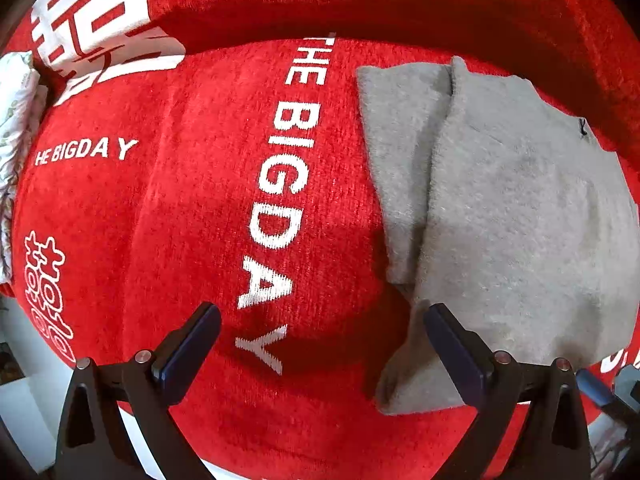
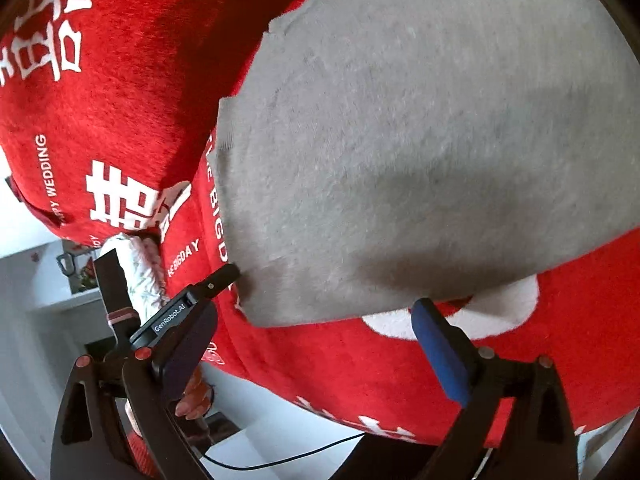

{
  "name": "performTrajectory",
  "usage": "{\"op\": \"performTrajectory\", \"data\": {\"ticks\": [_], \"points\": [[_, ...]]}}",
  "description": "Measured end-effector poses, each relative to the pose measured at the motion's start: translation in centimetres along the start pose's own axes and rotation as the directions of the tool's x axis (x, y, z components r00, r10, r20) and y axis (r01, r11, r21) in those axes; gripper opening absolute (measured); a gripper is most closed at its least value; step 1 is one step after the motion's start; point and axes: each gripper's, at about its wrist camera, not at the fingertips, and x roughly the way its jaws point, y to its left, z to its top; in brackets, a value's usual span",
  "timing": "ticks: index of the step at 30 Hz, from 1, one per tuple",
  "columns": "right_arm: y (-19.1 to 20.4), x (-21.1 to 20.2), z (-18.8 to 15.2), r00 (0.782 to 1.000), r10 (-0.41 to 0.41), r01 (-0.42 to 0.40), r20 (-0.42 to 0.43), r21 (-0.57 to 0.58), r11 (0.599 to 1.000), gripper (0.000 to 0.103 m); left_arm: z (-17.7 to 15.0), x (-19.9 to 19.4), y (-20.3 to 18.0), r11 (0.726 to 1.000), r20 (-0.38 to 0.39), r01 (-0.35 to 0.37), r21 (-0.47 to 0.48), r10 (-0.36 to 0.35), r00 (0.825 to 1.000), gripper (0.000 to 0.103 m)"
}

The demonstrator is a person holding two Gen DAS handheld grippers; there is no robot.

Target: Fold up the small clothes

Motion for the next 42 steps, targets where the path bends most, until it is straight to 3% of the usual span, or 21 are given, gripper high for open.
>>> {"op": "performTrajectory", "data": {"ticks": [15, 20, 23, 26, 30, 32, 33, 34, 36, 38, 42], "points": [[-2.2, 3.1, -1.6, 0.985, 0.169, -0.162, -0.032, 0.162, 0.973, 0.098, 0.7, 0.8, 0.4, 0.999, 0.017, 0.049, 0.017, -0.049, 0.999, 0.103], [-3.3, 4.0, -2.2, 0.967, 0.252, -0.254, 0.043, 0.251, 0.934, 0.098, 1.5, 1.3, 1.3, 0.995, 0.011, 0.096, 0.022, -0.097, 0.995, 0.103], [-3.3, 4.7, -2.3, 0.949, 0.298, -0.315, 0.101, 0.280, 0.907, 0.098, 2.2, 1.3, 2.0, 0.996, 0.037, 0.085, 0.021, -0.085, 0.996, 0.103], [-2.5, 6.0, -1.8, 0.934, 0.334, -0.358, 0.131, 0.293, 0.887, 0.098, 2.9, 1.5, 2.5, 0.991, 0.034, 0.132, 0.016, -0.132, 0.991, 0.103], [-1.3, 7.6, -0.7, 0.921, 0.362, -0.390, 0.145, 0.332, 0.859, 0.098, 3.7, 2.2, 2.9, 0.954, -0.009, 0.300, -0.007, -0.300, 0.954, 0.103], [-1.1, 7.9, -0.4, 0.901, 0.410, -0.434, 0.146, 0.353, 0.829, 0.080, 3.8, 2.1, 2.8, 0.927, -0.012, 0.374, -0.023, -0.374, 0.927, 0.103], [-1.1, 8.1, -0.2, 0.887, 0.436, -0.460, 0.151, 0.358, 0.812, 0.048, 4.0, 2.2, 2.8, 0.916, -0.013, 0.399, -0.030, -0.400, 0.916, 0.103], [-1.0, 8.0, 0.1, 0.889, 0.436, -0.457, 0.142, 0.357, 0.815, 0.025, 3.9, 2.1, 2.6, 0.908, -0.016, 0.416, -0.037, -0.417, 0.909, 0.103], [-0.8, 7.6, 0.5, 0.891, 0.433, -0.453, 0.138, 0.329, 0.828, 0.009, 4.2, 2.3, 2.3, 0.883, -0.026, 0.464, -0.063, -0.466, 0.884, 0.103], [-0.5, 6.7, 0.9, 0.886, 0.443, -0.464, 0.140, 0.293, 0.836, 0.009, 4.4, 2.4, 2.1, 0.868, -0.032, 0.490, -0.079, -0.494, 0.869, 0.103], [1.4, 4.6, 1.5, 0.866, 0.484, -0.500, 0.128, 0.189, 0.845, 0.009, 5.0, 2.6, 1.1, 0.821, -0.059, 0.560, -0.105, -0.568, 0.821, 0.103]]}}
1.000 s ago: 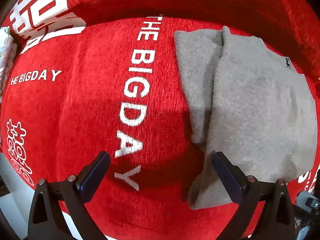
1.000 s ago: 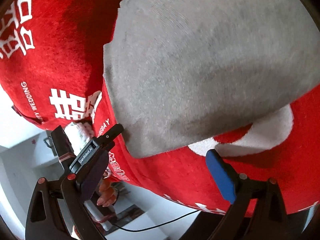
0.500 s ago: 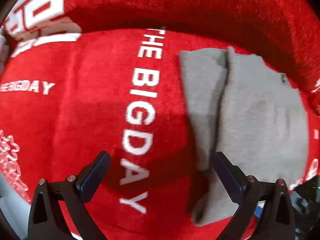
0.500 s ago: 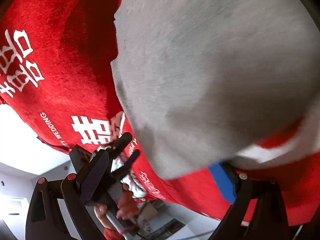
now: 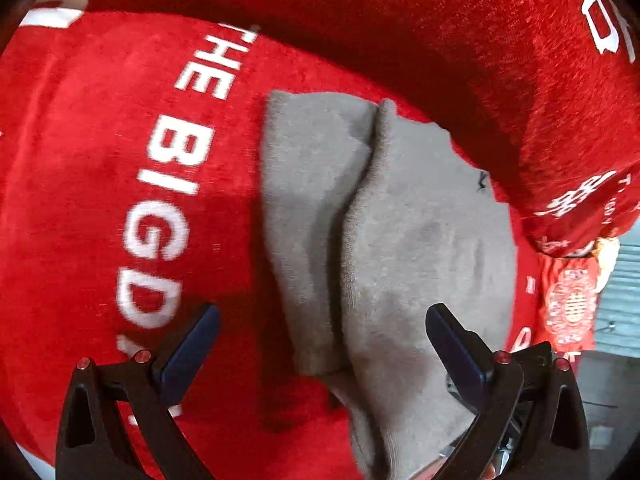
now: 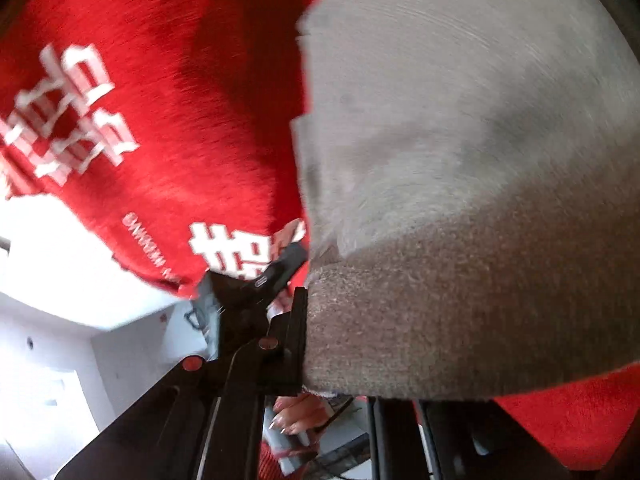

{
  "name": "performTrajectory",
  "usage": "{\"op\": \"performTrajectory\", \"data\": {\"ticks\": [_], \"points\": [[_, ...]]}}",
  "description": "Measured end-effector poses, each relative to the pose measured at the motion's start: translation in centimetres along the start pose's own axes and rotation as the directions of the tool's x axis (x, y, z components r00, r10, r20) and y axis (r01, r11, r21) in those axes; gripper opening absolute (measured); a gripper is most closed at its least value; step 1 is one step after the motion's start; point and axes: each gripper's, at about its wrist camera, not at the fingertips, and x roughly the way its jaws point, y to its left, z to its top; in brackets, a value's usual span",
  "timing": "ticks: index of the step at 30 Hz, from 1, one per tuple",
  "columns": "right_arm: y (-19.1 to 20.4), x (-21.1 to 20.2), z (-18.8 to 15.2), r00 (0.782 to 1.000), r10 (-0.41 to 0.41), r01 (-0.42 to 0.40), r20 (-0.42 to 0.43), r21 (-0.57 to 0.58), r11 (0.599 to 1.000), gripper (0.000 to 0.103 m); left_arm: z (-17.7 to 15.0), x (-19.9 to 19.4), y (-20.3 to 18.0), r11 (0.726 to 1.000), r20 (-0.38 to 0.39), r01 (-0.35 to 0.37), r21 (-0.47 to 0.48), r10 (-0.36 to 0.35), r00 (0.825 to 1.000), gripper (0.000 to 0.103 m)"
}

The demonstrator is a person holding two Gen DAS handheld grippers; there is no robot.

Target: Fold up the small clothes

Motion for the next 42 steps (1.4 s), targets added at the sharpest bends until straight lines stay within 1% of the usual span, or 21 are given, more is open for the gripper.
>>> {"op": "performTrajectory", "data": {"ticks": [3, 6, 9, 10, 12, 14, 16, 19, 20, 22, 24, 25, 27, 28, 30, 31, 33, 34, 38, 41, 42], "points": [[1.8, -0.5, 0.0, 1.000, 0.007, -0.009, -0.027, -0.068, 0.998, 0.009, 0.6, 1.4, -0.9, 0.998, -0.037, 0.059, -0.005, -0.060, 0.998, 0.103], [2.5, -0.8, 0.0, 0.998, -0.034, 0.027, -0.056, -0.118, 0.993, 0.009, 1.3, 2.5, -2.6, 0.993, -0.059, 0.114, 0.004, -0.114, 0.992, 0.103], [1.5, -0.8, -0.5, 0.986, -0.139, 0.124, -0.096, -0.143, 0.982, 0.009, 2.0, 3.5, -4.8, 0.988, -0.064, 0.156, 0.019, -0.154, 0.986, 0.103], [1.2, -1.0, -0.8, 0.980, -0.169, 0.152, -0.110, -0.146, 0.978, 0.009, 2.2, 3.8, -5.7, 0.989, -0.063, 0.145, 0.035, -0.143, 0.988, 0.103], [0.4, -1.7, -1.3, 0.957, -0.251, 0.229, -0.147, -0.155, 0.961, 0.013, 2.5, 4.7, -7.4, 0.994, -0.065, 0.068, 0.083, -0.063, 0.996, 0.101], [0.4, -2.9, -1.5, 0.927, -0.341, 0.311, -0.157, -0.189, 0.932, 0.013, 2.5, 5.5, -8.0, 0.993, -0.071, -0.004, 0.121, 0.013, 0.997, 0.089], [0.9, -4.3, -1.2, 0.903, -0.404, 0.368, -0.147, -0.222, 0.903, 0.015, 2.4, 6.3, -8.2, 0.988, -0.084, -0.059, 0.144, 0.072, 0.994, 0.082], [2.3, -6.9, 0.6, 0.889, -0.453, 0.422, -0.070, -0.261, 0.868, 0.027, 2.2, 6.3, -8.1, 0.987, -0.086, -0.061, 0.147, 0.074, 0.993, 0.081], [2.8, -7.5, 1.4, 0.883, -0.469, 0.443, -0.036, -0.271, 0.855, 0.027, 2.2, 6.2, -8.1, 0.988, -0.089, -0.064, 0.144, 0.077, 0.993, 0.081], [4.5, -8.1, 3.5, 0.858, -0.511, 0.501, 0.055, -0.309, 0.808, 0.026, 2.0, 6.1, -8.3, 0.986, -0.086, -0.078, 0.148, 0.091, 0.992, 0.081], [5.5, -7.9, 5.7, 0.833, -0.540, 0.546, 0.121, -0.343, 0.764, 0.017, 1.8, 6.2, -8.7, 0.975, -0.063, -0.139, 0.171, 0.152, 0.986, 0.059], [5.8, -7.6, 6.4, 0.825, -0.548, 0.558, 0.138, -0.357, 0.750, 0.012, 1.7, 6.0, -8.6, 0.968, -0.059, -0.170, 0.183, 0.183, 0.981, 0.043], [6.2, -6.4, 7.9, 0.788, -0.591, 0.604, 0.171, -0.395, 0.692, 0.012, 1.8, 5.7, -8.6, 0.968, -0.045, -0.175, 0.179, 0.186, 0.981, 0.031], [5.9, -5.3, 8.6, 0.769, -0.617, 0.623, 0.169, -0.417, 0.662, 0.012, 1.8, 5.5, -8.5, 0.971, -0.040, -0.168, 0.173, 0.177, 0.983, 0.019], [4.2, -3.1, 9.6, 0.726, -0.678, 0.650, 0.119, -0.441, 0.618, 0.010, 1.8, 5.0, -8.2, 0.973, -0.035, -0.163, 0.163, 0.171, 0.985, 0.016], [4.2, -3.0, 9.8, 0.740, -0.661, 0.637, 0.126, -0.449, 0.627, 0.010, 1.8, 4.8, -8.3, 0.975, -0.032, -0.158, 0.157, 0.165, 0.986, 0.016], [4.5, -3.0, 10.0, 0.741, -0.662, 0.630, 0.114, -0.460, 0.626, 0.009, 1.5, 4.0, -8.3, 0.979, -0.021, -0.145, 0.145, 0.150, 0.988, 0.016], [4.5, -3.3, 10.2, 0.750, -0.653, 0.617, 0.101, -0.463, 0.637, 0.009, 1.5, 3.6, -8.5, 0.982, -0.015, -0.131, 0.136, 0.135, 0.991, 0.016], [4.0, -5.3, 11.2, 0.810, -0.586, 0.537, 0.021, -0.427, 0.728, 0.010, 1.2, 1.2, -10.8, 0.993, 0.021, -0.023, 0.119, 0.021, 1.000, 0.016], [4.0, -7.9, 11.6, 0.856, -0.517, 0.478, 0.004, -0.386, 0.789, 0.013, 1.0, -0.3, -15.1, 0.986, 0.046, 0.050, 0.157, -0.057, 0.997, 0.016], [4.0, -8.5, 11.9, 0.865, -0.502, 0.466, 0.003, -0.378, 0.800, 0.013, 1.0, -0.4, -16.3, 0.984, 0.049, 0.057, 0.169, -0.066, 0.997, 0.016]]}}
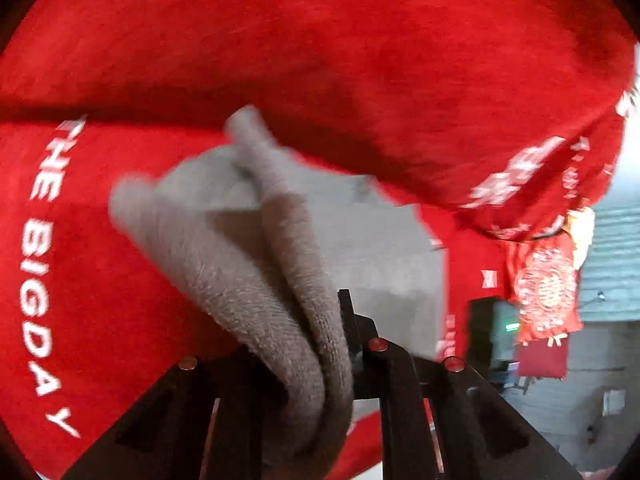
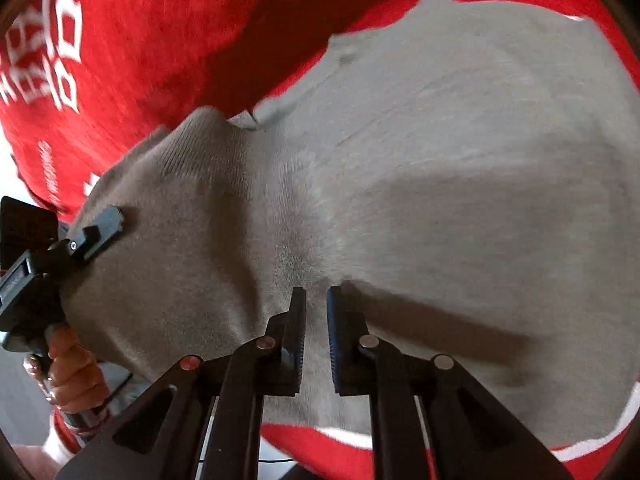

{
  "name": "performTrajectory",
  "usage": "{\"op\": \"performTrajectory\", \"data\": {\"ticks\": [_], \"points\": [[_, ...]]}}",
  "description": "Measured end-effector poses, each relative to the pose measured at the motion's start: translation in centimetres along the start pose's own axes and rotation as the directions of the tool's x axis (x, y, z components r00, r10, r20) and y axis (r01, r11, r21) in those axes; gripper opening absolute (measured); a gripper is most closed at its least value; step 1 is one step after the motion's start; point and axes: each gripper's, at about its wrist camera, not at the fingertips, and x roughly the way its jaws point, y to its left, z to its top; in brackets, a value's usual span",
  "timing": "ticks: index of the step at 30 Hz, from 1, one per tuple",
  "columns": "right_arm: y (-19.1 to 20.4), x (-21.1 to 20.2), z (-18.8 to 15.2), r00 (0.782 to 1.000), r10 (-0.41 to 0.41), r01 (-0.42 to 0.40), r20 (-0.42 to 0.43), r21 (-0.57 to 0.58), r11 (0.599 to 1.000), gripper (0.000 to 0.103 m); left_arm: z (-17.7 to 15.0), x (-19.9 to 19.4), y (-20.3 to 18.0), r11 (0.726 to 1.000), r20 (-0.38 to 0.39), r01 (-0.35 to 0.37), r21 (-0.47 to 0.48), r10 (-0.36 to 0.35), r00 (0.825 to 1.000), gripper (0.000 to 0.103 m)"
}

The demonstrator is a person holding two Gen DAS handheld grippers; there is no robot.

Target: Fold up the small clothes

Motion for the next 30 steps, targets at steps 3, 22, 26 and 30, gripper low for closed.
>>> {"op": "performTrajectory", "data": {"ticks": [3, 22, 26, 30], "points": [[-2.5, -3.3, 0.4, 0.997, 0.069, -0.071, 0.043, 0.049, 0.996, 0.013, 0.2, 1.5, -5.2, 0.997, -0.016, 0.049, 0.059, -0.048, 0.999, 0.016], [-14.8, -7.7, 1.6, 0.962, 0.242, -0.271, 0.129, 0.301, 0.914, 0.022, -4.0, 18.4, -19.8, 0.884, -0.067, -0.244, 0.399, 0.293, 0.954, 0.016], [-17.6, -10.0, 1.6, 0.924, 0.325, -0.378, 0.203, 0.339, 0.862, 0.058, -3.5, 16.5, -20.5, 0.890, -0.033, -0.258, 0.376, 0.291, 0.956, 0.023], [-18.8, -11.1, 2.4, 0.891, 0.373, -0.449, 0.260, 0.376, 0.811, 0.066, -3.8, 11.8, -20.6, 0.862, 0.143, -0.349, 0.368, 0.319, 0.937, 0.103]]}}
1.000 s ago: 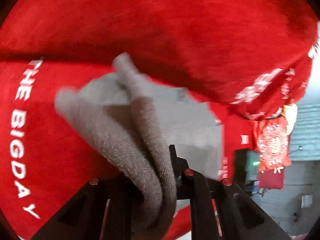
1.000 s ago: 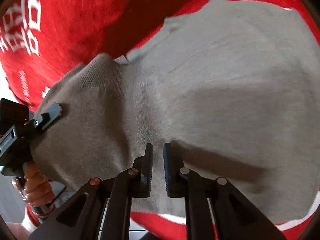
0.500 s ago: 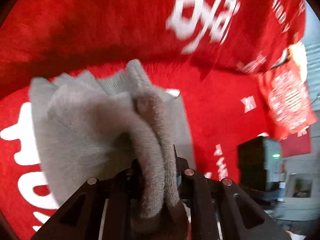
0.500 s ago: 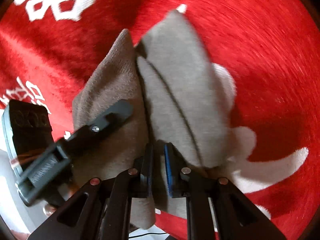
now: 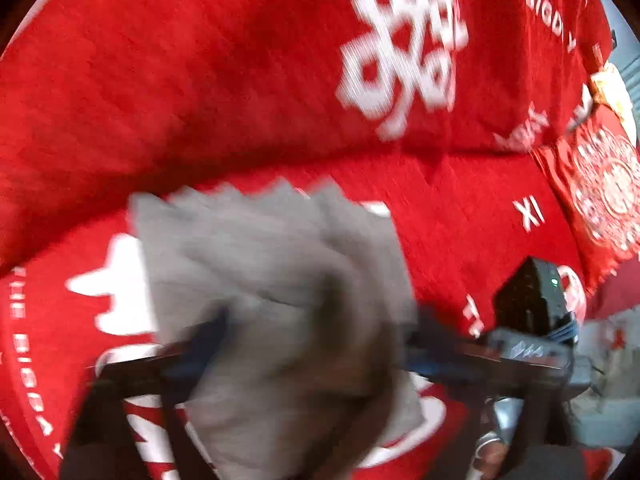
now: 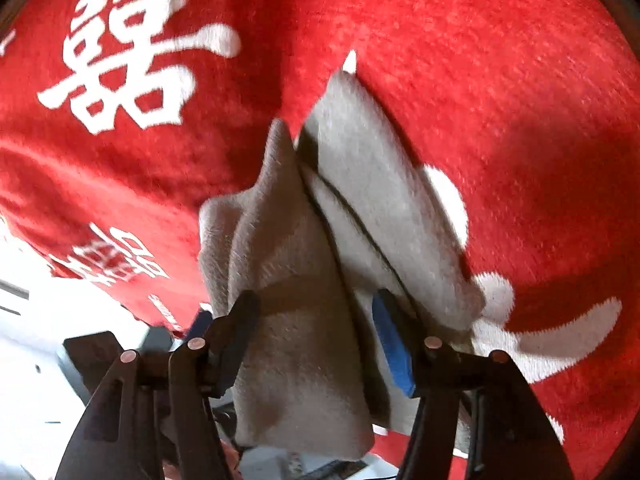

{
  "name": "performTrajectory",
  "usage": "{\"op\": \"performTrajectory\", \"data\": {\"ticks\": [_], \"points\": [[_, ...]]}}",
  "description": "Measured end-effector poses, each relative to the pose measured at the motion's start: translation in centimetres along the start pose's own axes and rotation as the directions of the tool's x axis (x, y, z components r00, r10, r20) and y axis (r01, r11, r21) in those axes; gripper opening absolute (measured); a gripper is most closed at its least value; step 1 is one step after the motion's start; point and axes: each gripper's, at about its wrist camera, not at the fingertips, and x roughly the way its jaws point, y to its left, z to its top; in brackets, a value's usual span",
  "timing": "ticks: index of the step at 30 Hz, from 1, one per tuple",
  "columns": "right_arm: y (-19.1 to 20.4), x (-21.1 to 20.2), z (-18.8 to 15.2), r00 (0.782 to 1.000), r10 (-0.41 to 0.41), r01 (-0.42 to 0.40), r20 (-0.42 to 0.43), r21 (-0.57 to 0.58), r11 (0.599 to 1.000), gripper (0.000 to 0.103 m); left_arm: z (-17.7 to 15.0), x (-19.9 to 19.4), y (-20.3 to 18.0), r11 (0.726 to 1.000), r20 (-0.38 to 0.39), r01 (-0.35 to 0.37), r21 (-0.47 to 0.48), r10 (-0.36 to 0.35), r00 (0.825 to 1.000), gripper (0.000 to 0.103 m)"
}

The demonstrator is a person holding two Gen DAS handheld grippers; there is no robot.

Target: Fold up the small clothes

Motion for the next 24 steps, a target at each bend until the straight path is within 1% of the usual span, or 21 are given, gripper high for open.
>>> {"op": "performTrajectory", "data": {"ticks": [1, 2, 4, 7, 8, 9, 11, 12, 14, 15, 16, 19, 21, 22, 24], "points": [[-0.2, -0.1, 0.2, 1.000, 0.013, -0.013, 0.000, 0.013, 1.000, 0.070, 0.0, -0.8, 0.3, 1.000, 0.022, -0.008, 0.006, 0.008, 1.000, 0.103], [-0.4, 0.0, 0.2, 1.000, 0.026, -0.026, -0.001, 0.022, 0.999, 0.072, -0.2, -1.5, 1.0, 1.000, 0.029, -0.027, 0.007, 0.027, 0.999, 0.103], [-0.4, -0.3, 1.1, 0.998, 0.061, -0.061, 0.001, 0.044, 0.997, 0.074, -0.1, -2.0, 2.7, 0.997, 0.029, -0.072, -0.027, 0.073, 0.997, 0.103], [-0.2, -1.0, 1.4, 0.995, 0.098, -0.098, 0.003, 0.046, 0.994, 0.076, -1.0, -1.7, 5.8, 0.987, -0.007, -0.140, -0.076, 0.139, 0.990, 0.103], [0.1, -1.1, 1.2, 0.995, 0.096, -0.095, -0.001, 0.042, 0.995, 0.076, -1.5, -1.5, 7.3, 0.980, -0.026, -0.172, -0.104, 0.171, 0.985, 0.103], [0.1, -1.0, 0.8, 0.996, 0.084, -0.084, -0.009, 0.036, 0.996, 0.076, -1.9, -1.4, 8.0, 0.974, -0.037, -0.191, -0.120, 0.188, 0.982, 0.103], [0.7, -0.2, 0.8, 0.999, 0.012, -0.012, -0.040, 0.004, 1.000, 0.076, -3.0, -0.8, 10.0, 0.958, -0.069, -0.241, -0.152, 0.233, 0.970, 0.103], [1.2, 0.3, 1.0, 0.997, -0.044, 0.042, -0.062, -0.031, 0.999, 0.074, -3.5, -0.1, 10.9, 0.951, -0.098, -0.261, -0.166, 0.248, 0.964, 0.103], [2.5, 1.1, 0.8, 0.987, -0.142, 0.134, -0.077, -0.109, 0.985, 0.032, -4.4, 0.8, 11.9, 0.942, -0.130, -0.268, -0.200, 0.246, 0.961, 0.103], [3.4, 1.7, 0.6, 0.972, -0.221, 0.205, -0.081, -0.174, 0.963, 0.015, -4.9, 1.0, 12.1, 0.941, -0.135, -0.266, -0.209, 0.242, 0.961, 0.103], [4.6, 2.1, 0.2, 0.953, -0.294, 0.269, -0.067, -0.251, 0.930, 0.015, -5.3, 1.1, 12.4, 0.939, -0.140, -0.264, -0.222, 0.237, 0.961, 0.103], [7.3, 1.3, -1.0, 0.945, -0.326, 0.292, -0.020, -0.392, 0.872, 0.014, -5.7, 1.2, 11.3, 0.939, -0.120, -0.263, -0.220, 0.241, 0.963, 0.103], [7.7, 0.4, -1.4, 0.940, -0.341, 0.314, 0.009, -0.413, 0.855, 0.014, -5.7, 0.6, 10.7, 0.946, -0.099, -0.252, -0.203, 0.236, 0.967, 0.103], [7.4, 0.2, -1.4, 0.937, -0.350, 0.323, 0.010, -0.409, 0.853, 0.014, -5.7, 0.6, 10.6, 0.949, -0.095, -0.248, -0.196, 0.233, 0.968, 0.103], [6.2, 0.3, -1.3, 0.914, -0.406, 0.379, 0.017, -0.398, 0.836, 0.014, -5.8, 0.7, 10.2, 0.952, -0.098, -0.247, -0.181, 0.233, 0.968, 0.103]]}}
